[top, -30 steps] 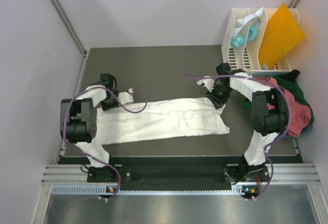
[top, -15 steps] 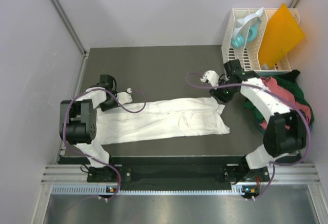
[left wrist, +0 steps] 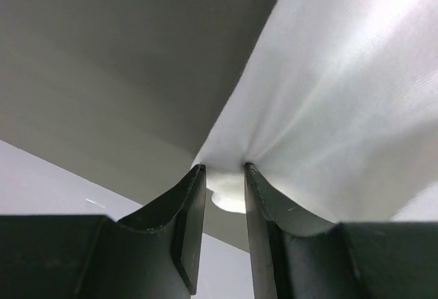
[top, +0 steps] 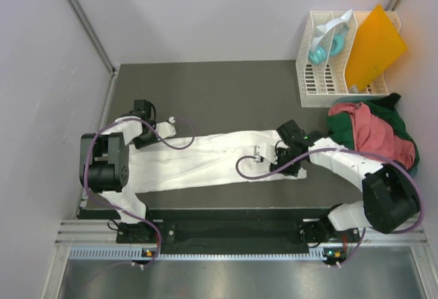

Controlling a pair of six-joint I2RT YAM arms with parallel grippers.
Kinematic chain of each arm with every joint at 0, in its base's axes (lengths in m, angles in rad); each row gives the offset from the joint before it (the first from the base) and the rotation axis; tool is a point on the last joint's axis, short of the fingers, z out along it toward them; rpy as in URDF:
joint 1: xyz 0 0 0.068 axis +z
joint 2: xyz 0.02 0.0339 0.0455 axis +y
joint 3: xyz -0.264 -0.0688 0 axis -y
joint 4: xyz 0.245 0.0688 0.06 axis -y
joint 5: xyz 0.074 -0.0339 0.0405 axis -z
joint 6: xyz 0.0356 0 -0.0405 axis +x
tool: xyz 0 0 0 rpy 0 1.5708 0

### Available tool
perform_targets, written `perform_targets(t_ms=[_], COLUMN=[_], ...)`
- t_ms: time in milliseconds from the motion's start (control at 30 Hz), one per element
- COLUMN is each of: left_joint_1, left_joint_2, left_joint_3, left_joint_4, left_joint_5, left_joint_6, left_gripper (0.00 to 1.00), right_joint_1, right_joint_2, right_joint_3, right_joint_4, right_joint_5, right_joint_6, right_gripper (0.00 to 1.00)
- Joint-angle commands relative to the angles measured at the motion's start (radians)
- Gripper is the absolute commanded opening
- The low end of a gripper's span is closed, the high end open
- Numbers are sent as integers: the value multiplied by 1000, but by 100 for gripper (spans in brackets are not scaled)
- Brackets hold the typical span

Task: Fold and stack the t-shirts
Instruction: Fold the other side of the tshirt into a rectangle

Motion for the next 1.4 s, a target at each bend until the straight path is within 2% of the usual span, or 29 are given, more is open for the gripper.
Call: perform_targets(t_ms=[0, 267, 400, 467, 500, 567, 600, 633, 900, 1167, 1367], left_joint_1=[-12, -15, -14, -14, -14, -12, -12, -12, -8, -5, -6], left_joint_2=[-27, -47, -49, -47, -47, -44, -42, -41, -16, 7, 13], left_joint_3=[-8, -20, -19, -16, -14, -14, -13, -12, 10, 26, 37], left_joint_4=[15, 20, 26, 27, 29, 36, 37, 38, 46, 49, 47], left_joint_5=[-8, -11, -14, -17, -17, -19, -20, -20, -20, -11, -2], left_joint_6=[-23, -25, -17, -16, -11, -6, -3, 1, 24, 27, 30], left_gripper=[35, 35, 34, 34, 34, 34, 34, 34, 34, 34, 34], right_joint_1=[9, 9, 12, 11, 12, 11, 14, 12, 47, 112, 123], right_joint_2=[25, 46, 63, 66, 69, 73, 74, 74, 7, -23, -24], right_joint_3=[29, 15, 3, -2, 0, 3, 7, 18, 155, 210, 325], right_joint_4=[134, 145, 149, 149, 146, 134, 125, 117, -120, -226, -323], right_joint_5=[51, 67, 62, 65, 67, 65, 64, 62, -27, -53, -142], right_joint_6=[-14, -54, -63, -69, -72, -78, -80, -80, -101, -104, -77], right_gripper=[43, 42, 37, 32, 24, 15, 4, 0, 0, 0, 0])
